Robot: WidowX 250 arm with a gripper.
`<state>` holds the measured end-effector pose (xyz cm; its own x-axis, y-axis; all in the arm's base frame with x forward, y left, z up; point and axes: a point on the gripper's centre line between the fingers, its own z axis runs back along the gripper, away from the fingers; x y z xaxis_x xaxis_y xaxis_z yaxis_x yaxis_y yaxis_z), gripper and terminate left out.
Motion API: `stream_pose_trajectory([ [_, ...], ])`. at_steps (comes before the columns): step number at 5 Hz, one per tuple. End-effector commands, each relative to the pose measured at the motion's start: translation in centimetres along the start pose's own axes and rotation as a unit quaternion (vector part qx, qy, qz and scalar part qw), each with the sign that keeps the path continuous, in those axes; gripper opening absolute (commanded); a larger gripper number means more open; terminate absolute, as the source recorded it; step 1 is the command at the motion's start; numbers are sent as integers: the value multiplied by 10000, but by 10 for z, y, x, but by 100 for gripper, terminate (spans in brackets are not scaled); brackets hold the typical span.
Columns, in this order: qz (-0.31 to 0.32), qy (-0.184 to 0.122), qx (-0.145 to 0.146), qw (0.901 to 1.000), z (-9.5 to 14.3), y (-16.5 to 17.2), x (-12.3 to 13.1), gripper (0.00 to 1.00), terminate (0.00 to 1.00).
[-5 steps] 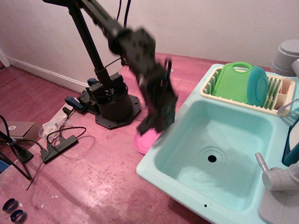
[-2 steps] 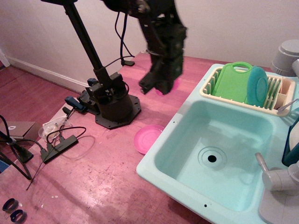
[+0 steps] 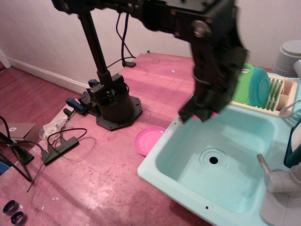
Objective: Put cup from anywhere into sink
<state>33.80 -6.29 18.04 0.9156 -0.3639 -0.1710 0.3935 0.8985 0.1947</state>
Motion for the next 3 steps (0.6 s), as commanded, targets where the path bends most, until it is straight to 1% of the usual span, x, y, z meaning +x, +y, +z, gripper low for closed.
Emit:
stream_pose_trajectory([
  [1,-77,-250,-47,9996,7,-4,16,0,0],
  [2,7,-233,-204,9995,-3,-18,5,0,0],
  [3,14,-267,-260,9993,-6,-19,-3,100,0],
])
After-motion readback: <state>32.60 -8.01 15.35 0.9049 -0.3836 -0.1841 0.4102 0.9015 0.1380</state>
